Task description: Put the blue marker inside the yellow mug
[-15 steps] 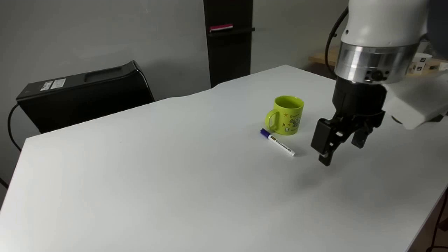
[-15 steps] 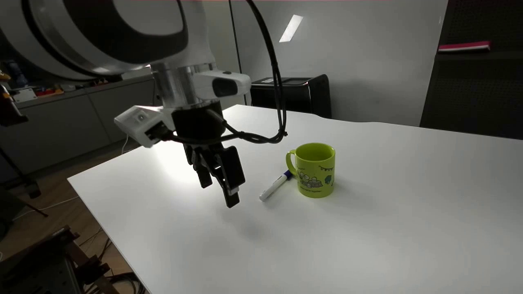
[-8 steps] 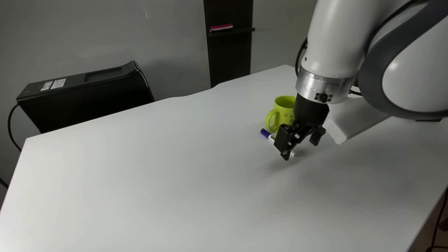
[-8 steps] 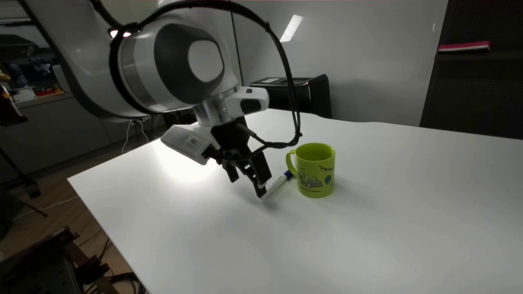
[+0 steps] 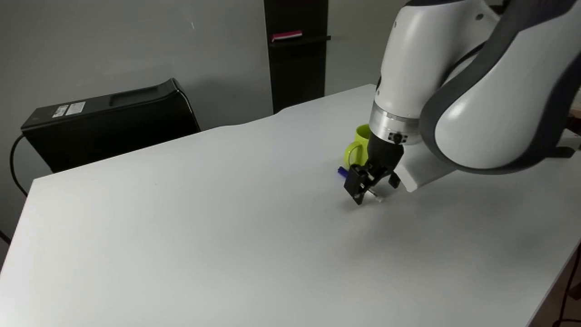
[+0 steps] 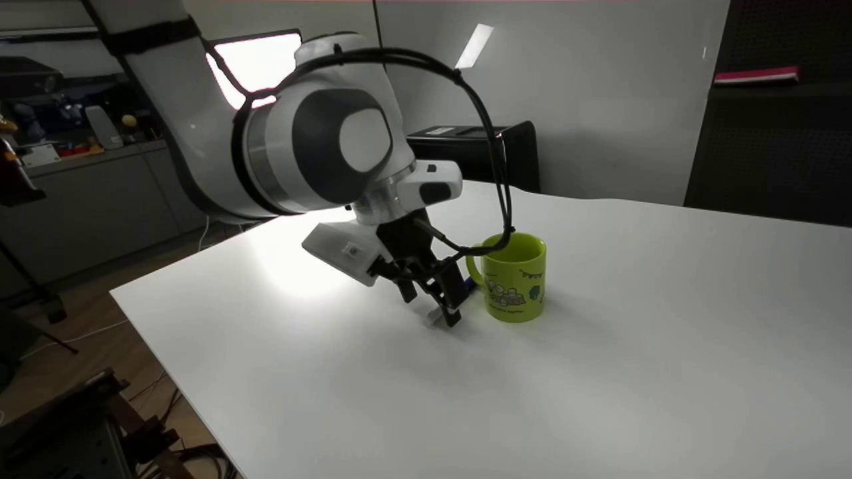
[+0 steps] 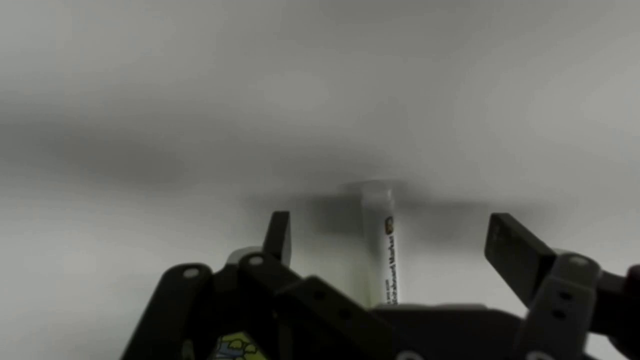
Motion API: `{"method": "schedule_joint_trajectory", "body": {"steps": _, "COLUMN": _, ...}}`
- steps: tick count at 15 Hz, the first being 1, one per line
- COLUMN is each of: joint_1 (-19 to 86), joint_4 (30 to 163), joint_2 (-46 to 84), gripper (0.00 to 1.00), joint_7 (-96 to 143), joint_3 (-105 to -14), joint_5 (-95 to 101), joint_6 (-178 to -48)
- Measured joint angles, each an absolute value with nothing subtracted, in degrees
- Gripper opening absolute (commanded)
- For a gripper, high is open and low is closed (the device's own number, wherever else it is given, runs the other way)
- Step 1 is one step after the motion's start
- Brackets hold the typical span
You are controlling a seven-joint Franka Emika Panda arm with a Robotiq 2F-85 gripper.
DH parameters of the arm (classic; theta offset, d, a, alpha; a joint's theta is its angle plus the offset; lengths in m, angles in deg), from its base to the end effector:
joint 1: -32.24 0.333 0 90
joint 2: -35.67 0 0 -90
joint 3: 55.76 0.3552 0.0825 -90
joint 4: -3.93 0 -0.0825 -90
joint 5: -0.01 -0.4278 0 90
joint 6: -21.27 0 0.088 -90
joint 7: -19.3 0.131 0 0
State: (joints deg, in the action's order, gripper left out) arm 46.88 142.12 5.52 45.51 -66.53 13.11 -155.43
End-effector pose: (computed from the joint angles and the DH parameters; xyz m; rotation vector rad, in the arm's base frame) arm 0.5213 0.0430 0.0826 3.0435 -0.1987 0.2602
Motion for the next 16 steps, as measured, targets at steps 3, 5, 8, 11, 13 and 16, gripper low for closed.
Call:
{"method": "schedule_joint_trajectory", "body": {"steps": 3, "joint_1": 49.6, "joint_4": 140.9, "joint_2": 4.3, "gripper": 0.67, "joint_7": 42.3, "joint_3": -69.4, "joint_5": 8.2, "joint_6": -155.5}}
{"method": "schedule_joint_trajectory", "body": {"steps": 5, "joint_1": 50.5, "joint_4": 140.4, "joint_2": 3.7, "gripper": 0.51, "joint_7": 41.2, "joint_3": -70.4, "joint_5": 6.3, "joint_6": -155.5}}
{"method": "schedule_joint_trajectory", "body": {"steps": 8, "joint_1": 50.7, "joint_4": 139.9, "joint_2": 3.2, "gripper": 0.31, "joint_7": 40.0, "joint_3": -70.6, "joint_5": 4.1, "joint_6": -155.4}}
{"method": "schedule_joint_trajectory", "body": {"steps": 11, "joint_1": 50.7, "joint_4": 139.4, "joint_2": 3.2, "gripper": 0.12, "joint_7": 39.4, "joint_3": -70.6, "joint_5": 2.5, "joint_6": -155.1}}
{"method": "schedule_joint_trajectory", "body": {"steps": 13, "joint_1": 50.7, "joint_4": 139.0, "joint_2": 3.2, "gripper": 0.01, "joint_7": 39.3, "joint_3": -70.7, "joint_5": 1.5, "joint_6": -154.2}}
{"method": "schedule_joint_trajectory", "body": {"steps": 16, "joint_1": 51.5, "joint_4": 137.5, "joint_2": 3.1, "gripper": 0.05, "joint_7": 39.9, "joint_3": -72.6, "joint_5": 0.8, "joint_6": -148.9}}
